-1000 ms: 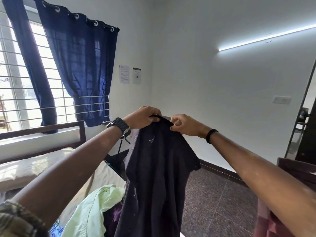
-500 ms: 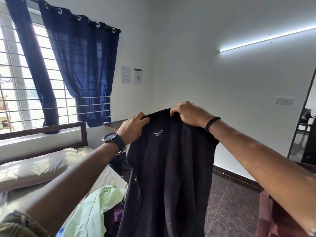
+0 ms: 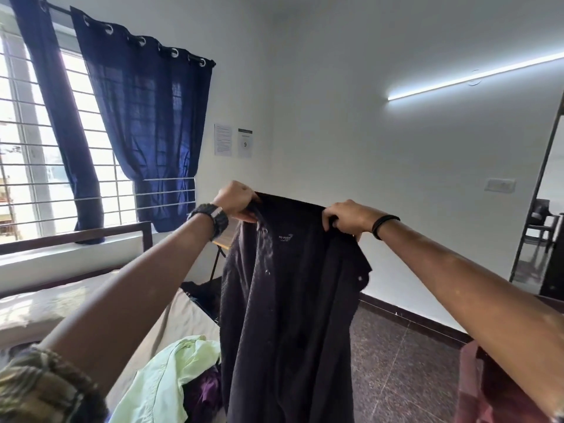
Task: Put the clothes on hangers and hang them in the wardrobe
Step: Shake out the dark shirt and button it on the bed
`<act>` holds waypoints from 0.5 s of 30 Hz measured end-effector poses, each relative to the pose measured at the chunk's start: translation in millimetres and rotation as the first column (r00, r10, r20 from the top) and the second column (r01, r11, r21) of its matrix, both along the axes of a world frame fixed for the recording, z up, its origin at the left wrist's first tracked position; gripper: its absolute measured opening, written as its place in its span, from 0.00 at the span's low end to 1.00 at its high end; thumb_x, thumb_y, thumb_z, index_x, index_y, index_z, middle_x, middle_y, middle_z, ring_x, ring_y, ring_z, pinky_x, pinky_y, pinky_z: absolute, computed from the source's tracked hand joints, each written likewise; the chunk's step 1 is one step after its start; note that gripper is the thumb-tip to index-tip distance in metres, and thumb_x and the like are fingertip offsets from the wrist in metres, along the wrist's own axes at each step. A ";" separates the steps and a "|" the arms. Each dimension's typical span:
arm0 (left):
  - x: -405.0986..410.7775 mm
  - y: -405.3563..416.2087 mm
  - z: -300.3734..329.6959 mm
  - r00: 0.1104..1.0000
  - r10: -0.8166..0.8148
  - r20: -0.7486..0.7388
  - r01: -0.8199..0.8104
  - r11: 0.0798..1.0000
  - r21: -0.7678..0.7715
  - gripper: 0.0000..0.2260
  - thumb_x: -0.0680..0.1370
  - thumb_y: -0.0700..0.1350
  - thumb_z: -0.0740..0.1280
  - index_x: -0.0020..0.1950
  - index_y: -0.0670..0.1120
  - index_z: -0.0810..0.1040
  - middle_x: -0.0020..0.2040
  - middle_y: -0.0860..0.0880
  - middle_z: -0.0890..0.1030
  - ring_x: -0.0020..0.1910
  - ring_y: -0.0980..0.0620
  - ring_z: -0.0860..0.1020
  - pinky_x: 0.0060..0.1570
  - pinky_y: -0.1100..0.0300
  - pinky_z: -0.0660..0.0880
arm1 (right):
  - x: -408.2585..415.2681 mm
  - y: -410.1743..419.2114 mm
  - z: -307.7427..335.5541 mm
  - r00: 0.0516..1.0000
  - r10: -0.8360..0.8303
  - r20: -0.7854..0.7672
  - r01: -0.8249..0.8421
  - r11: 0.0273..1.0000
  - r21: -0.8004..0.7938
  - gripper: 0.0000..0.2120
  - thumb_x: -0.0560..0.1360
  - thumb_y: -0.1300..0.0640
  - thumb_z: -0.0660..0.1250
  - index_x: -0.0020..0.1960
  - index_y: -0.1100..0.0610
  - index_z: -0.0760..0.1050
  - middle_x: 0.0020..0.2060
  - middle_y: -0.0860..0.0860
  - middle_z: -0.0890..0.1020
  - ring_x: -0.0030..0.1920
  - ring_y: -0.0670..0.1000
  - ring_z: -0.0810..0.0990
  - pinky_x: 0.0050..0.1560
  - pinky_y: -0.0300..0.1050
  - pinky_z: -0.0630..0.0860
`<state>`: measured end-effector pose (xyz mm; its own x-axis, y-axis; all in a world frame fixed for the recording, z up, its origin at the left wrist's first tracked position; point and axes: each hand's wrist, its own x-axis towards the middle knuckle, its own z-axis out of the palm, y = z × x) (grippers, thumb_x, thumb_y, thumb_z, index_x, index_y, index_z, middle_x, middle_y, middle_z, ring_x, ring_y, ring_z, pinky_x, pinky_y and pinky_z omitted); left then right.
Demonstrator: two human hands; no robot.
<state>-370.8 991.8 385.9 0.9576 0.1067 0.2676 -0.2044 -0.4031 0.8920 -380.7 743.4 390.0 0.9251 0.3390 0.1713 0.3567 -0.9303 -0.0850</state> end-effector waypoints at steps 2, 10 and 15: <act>-7.8 -2.9 13.6 0.993 -0.116 0.007 0.116 0.985 -0.130 0.04 0.79 0.35 0.61 0.49 0.37 0.75 0.43 0.40 0.79 0.28 0.53 0.81 0.37 0.58 0.81 | -1.0 -3.4 6.6 0.995 -0.063 0.073 0.058 0.996 0.073 0.19 0.74 0.68 0.51 0.47 0.57 0.80 0.53 0.60 0.78 0.37 0.58 0.80 0.32 0.46 0.81; -18.0 -7.0 39.0 0.967 -0.190 0.171 0.130 0.941 0.312 0.20 0.73 0.33 0.70 0.64 0.35 0.71 0.45 0.43 0.77 0.41 0.50 0.78 0.41 0.61 0.80 | -17.1 -10.3 35.1 0.954 0.210 -0.213 -0.013 0.740 0.672 0.15 0.75 0.72 0.57 0.60 0.65 0.73 0.47 0.55 0.78 0.46 0.50 0.78 0.55 0.43 0.78; -31.7 -0.4 45.8 0.935 -0.105 0.339 -0.146 0.756 0.638 0.14 0.71 0.49 0.75 0.47 0.42 0.76 0.38 0.45 0.79 0.34 0.47 0.80 0.34 0.63 0.77 | -25.9 -16.0 39.3 0.997 0.057 0.043 -0.068 0.948 0.312 0.12 0.70 0.53 0.75 0.48 0.60 0.81 0.38 0.50 0.84 0.43 0.49 0.83 0.49 0.40 0.76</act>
<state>-402.5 991.4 431.7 0.7930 -0.1929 0.5778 -0.4206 -0.8595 0.2904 -406.6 727.5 429.3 0.8959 0.3203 0.3079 0.4207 -0.8345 -0.3560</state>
